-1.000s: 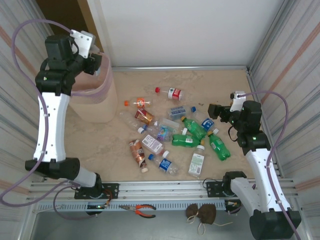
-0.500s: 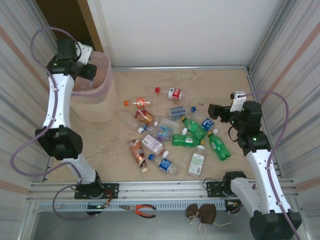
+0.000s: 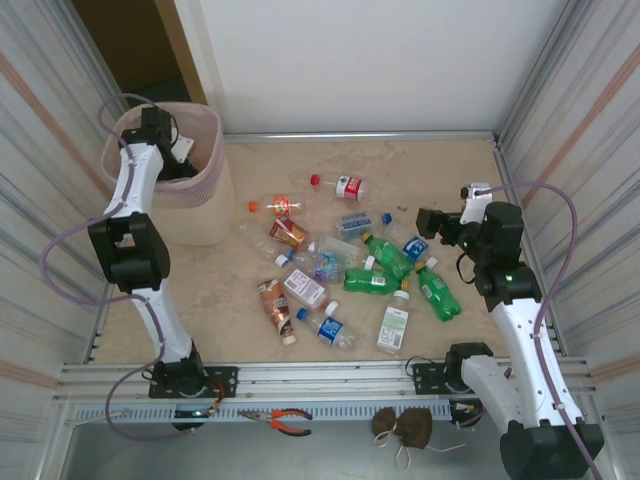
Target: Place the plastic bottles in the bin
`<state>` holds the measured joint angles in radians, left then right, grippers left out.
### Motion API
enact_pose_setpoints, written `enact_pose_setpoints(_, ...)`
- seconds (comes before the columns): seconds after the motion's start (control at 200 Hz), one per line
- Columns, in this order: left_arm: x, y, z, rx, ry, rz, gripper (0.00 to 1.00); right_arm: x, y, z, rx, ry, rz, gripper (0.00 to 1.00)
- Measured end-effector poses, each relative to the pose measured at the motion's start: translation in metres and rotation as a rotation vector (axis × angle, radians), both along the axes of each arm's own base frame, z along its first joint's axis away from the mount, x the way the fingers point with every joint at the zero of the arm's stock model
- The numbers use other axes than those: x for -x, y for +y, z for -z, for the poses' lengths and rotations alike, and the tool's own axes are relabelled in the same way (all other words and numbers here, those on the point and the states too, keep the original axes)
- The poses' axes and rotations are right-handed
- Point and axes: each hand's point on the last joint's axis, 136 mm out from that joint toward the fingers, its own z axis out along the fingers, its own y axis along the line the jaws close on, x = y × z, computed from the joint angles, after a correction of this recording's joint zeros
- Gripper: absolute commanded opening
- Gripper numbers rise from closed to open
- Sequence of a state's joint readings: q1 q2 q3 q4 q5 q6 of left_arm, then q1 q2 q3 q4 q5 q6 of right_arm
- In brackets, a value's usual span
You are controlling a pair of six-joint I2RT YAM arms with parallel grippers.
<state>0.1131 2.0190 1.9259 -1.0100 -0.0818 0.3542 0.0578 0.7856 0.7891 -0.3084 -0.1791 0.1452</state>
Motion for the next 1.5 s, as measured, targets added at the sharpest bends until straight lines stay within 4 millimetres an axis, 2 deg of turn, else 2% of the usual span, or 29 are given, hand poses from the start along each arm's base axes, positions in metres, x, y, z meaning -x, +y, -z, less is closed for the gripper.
enact_pose_setpoints(0.266,-0.003,0.005,0.040,-0.004,0.110,-0.030,0.63,-0.002,0.000,0.004,0.002,0.012,0.002,0.99)
enact_pose_setpoints(0.341,-0.002,0.005,0.046,0.000,0.129,-0.036,0.70,-0.001,0.000,0.006,0.003,0.024,0.003,0.99)
enact_pose_setpoints(0.676,-0.006,0.002,0.037,0.026,0.107,-0.054,0.80,0.001,-0.004,0.028,0.017,0.115,0.023,0.99)
enact_pose_setpoints(0.767,-0.009,-0.002,0.029,0.053,0.085,-0.058,0.80,0.003,-0.004,0.032,0.017,0.139,0.024,0.99)
enact_pose_setpoints(0.892,-0.013,-0.009,0.001,0.092,0.020,-0.059,0.80,0.007,-0.005,0.035,0.019,0.164,0.028,0.99)
enact_pose_setpoints(1.097,-0.010,-0.020,-0.076,0.150,-0.159,-0.062,0.77,0.013,-0.006,0.042,0.022,0.200,0.028,0.99)
enact_pose_setpoints(1.243,0.005,-0.030,-0.130,0.203,-0.280,-0.060,0.76,0.017,-0.006,0.042,0.022,0.205,0.027,0.99)
enact_pose_setpoints(1.498,0.046,-0.058,-0.201,0.354,-0.435,-0.039,0.74,0.020,-0.006,0.043,0.021,0.216,0.026,0.99)
